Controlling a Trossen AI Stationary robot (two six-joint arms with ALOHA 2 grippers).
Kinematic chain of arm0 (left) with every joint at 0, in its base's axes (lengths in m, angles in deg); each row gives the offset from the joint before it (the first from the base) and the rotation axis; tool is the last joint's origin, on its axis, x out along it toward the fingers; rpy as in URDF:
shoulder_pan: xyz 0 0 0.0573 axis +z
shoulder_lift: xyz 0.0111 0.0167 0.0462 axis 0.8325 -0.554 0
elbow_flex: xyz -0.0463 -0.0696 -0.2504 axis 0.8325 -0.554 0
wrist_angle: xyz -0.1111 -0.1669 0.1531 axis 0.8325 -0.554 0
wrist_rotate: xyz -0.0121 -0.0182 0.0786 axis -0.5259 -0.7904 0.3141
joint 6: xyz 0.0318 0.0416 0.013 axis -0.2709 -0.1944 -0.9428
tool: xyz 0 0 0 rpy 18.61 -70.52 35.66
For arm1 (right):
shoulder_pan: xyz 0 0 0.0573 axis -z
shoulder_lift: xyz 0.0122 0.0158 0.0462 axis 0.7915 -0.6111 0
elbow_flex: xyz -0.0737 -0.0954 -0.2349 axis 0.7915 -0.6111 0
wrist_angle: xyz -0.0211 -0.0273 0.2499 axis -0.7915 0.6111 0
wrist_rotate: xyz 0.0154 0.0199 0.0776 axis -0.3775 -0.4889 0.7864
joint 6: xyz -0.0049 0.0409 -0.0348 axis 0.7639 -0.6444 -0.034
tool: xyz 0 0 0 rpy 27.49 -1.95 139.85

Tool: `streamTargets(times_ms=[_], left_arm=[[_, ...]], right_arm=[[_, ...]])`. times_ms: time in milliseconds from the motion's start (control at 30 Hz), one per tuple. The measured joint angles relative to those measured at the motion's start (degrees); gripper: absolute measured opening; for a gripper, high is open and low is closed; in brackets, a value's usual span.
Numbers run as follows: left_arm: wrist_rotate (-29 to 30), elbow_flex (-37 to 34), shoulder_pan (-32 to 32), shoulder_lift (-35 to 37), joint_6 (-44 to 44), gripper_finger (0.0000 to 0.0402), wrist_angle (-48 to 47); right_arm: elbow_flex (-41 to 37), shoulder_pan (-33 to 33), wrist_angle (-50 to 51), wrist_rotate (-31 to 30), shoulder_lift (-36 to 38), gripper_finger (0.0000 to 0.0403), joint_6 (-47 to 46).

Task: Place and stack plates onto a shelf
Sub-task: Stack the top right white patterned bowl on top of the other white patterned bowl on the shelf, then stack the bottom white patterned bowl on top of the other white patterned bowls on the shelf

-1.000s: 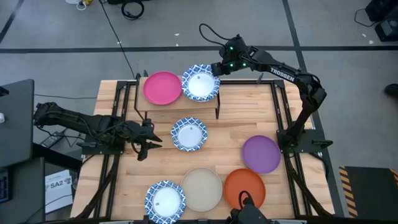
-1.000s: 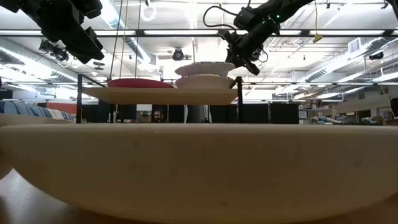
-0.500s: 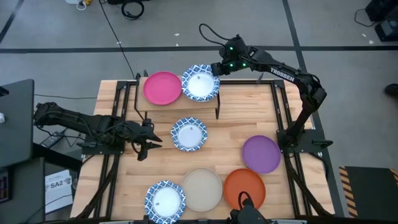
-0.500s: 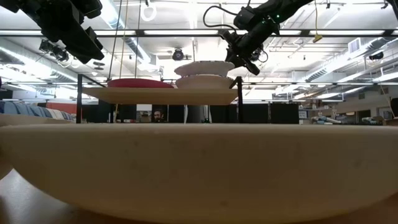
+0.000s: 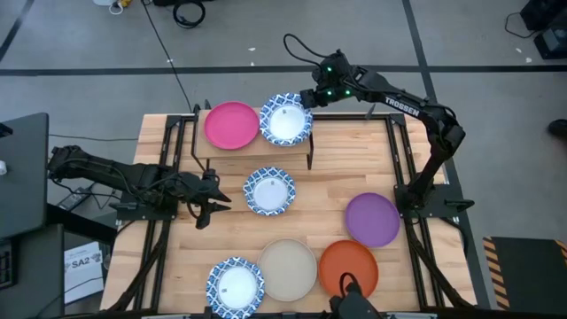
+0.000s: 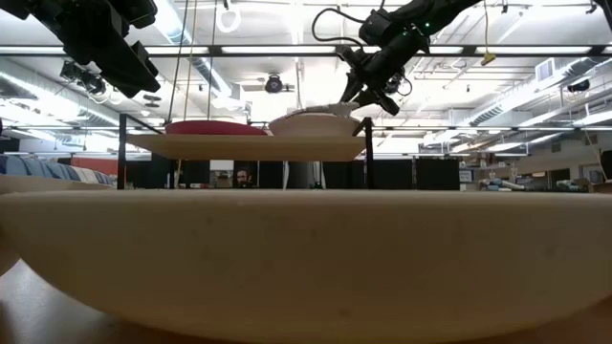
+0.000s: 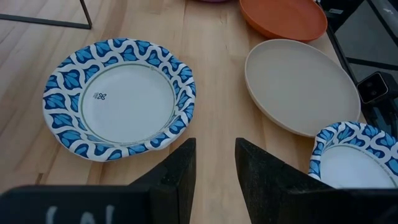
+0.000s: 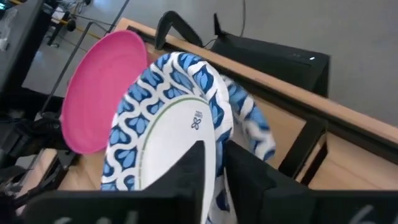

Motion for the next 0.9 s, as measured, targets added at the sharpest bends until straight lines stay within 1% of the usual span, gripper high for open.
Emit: streamTargets(times_ms=[100,233,367,467,667,900], left_arm=[[0.0,0.0,0.0,0.0,0.0,0.0117,0.02],[0.0,0.0,0.0,0.0,0.0,0.0117,0.02],[0.0,0.0,0.0,0.0,0.0,0.0117,0.01],[-0.02,0.0,0.0,0.0,0.0,0.0117,0.02],[-1.25,0.0,0.0,0.0,0.94,0.0117,0.02],[-1.53,0.0,0.02,0.0,10.64,0.0117,0.0]], right_arm=[[0.0,0.0,0.0,-1.3,0.0,0.0107,0.05],[0.0,0.02,0.0,-4.61,0.0,0.0149,0.61],[0.0,0.23,0.0,-8.81,0.0,0.0175,7.2],[0.0,0.68,-0.03,-9.07,0.0,0.0182,11.66],[0.0,1.57,0.0,-7.77,0.0,0.0181,14.1],[0.0,1.33,1.26,-7.27,0.42,0.0182,16.81]])
